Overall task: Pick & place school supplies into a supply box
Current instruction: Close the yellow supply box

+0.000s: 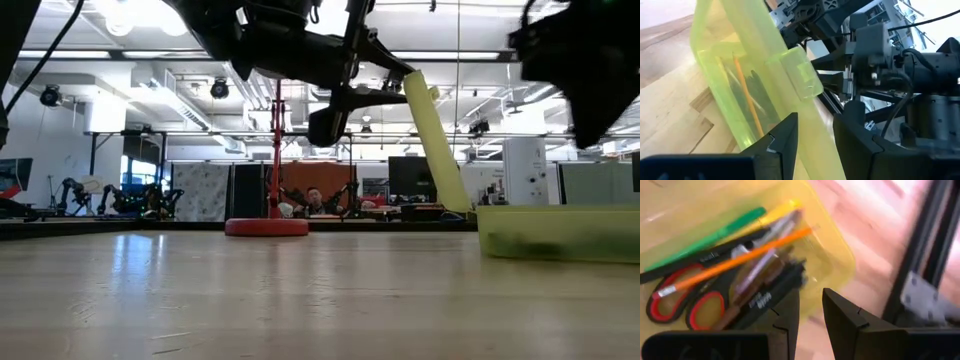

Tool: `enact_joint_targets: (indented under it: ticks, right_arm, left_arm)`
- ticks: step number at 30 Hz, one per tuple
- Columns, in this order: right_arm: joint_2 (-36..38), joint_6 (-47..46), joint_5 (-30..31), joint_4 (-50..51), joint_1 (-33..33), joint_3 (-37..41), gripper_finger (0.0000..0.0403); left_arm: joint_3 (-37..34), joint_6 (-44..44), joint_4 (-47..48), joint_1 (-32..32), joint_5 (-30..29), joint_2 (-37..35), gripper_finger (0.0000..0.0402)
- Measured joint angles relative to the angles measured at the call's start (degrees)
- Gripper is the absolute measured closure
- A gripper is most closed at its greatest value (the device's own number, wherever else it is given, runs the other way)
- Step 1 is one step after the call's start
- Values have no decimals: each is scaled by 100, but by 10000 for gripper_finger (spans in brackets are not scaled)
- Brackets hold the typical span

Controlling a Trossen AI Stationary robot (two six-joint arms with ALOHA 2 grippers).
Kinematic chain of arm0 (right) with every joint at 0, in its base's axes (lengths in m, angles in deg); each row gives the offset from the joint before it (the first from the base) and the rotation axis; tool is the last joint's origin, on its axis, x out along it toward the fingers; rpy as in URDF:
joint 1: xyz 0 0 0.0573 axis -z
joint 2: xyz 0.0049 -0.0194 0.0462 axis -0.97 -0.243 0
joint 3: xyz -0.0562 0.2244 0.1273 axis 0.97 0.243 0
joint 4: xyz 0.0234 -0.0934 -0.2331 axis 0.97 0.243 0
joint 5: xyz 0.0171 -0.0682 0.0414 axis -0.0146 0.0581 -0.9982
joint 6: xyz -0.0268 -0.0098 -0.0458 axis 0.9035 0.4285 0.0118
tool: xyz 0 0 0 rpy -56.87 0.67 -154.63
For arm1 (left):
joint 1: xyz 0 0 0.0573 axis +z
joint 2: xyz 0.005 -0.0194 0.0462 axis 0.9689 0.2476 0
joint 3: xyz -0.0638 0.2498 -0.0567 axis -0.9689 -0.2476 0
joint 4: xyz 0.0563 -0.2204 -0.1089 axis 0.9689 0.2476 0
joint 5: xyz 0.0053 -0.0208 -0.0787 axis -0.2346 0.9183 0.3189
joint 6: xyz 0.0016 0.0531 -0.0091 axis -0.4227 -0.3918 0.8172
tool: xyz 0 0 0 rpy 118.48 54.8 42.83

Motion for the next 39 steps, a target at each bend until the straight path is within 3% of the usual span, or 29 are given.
enact_joint_targets:
  ticks: [5, 9, 12, 18, 27, 36, 39]
  right_arm:
    - [286, -1759, -1123, 226, -474, 259, 329]
    - [508, -3222, -1515, 195, -1158, 459, 335]
    - [556, -3795, -1976, 187, -1610, 586, 337]
    - [488, -3923, -2765, 40, -2028, 846, 338]
    - [484, -3873, -2818, -2119, -1859, 1841, 327]
    - [482, -3175, -2783, -2297, -1574, 2151, 329]
    - [486, -2986, -2482, -2448, -1454, 2160, 334]
  left_arm:
    - [66, 0, -46, -40, -20, 2, 293]
    - [66, 0, -28, -78, -107, 2, 293]
    - [60, -7, -8, -90, -117, 2, 293]
    - [51, -13, -12, -92, -130, 2, 293]
    - [279, 112, -209, -202, -141, 437, 293]
    - [940, 59, -237, -276, -103, 664, 293]
    - [1167, -324, -27, -274, -107, 675, 293]
